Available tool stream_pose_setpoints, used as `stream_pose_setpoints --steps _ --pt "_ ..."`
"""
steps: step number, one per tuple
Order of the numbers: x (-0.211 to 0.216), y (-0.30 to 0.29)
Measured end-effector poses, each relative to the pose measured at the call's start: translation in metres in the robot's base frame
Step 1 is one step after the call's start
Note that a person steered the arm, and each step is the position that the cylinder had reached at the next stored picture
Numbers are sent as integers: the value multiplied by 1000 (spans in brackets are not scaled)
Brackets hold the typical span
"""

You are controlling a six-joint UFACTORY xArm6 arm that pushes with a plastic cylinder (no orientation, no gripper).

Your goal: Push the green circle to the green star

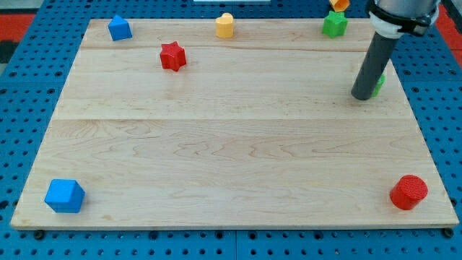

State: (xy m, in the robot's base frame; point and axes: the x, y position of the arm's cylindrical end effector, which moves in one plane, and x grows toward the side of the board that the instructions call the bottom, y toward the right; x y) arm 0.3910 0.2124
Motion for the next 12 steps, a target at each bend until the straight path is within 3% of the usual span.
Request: stream_pose_setpoints --steps 1,2,3,6,8,11,12 --pt "-1 7" --pt "25 9" --pt "15 38" --pt "-75 4" --pt "-103 4" --pt "-107 68" --pt "-123 23"
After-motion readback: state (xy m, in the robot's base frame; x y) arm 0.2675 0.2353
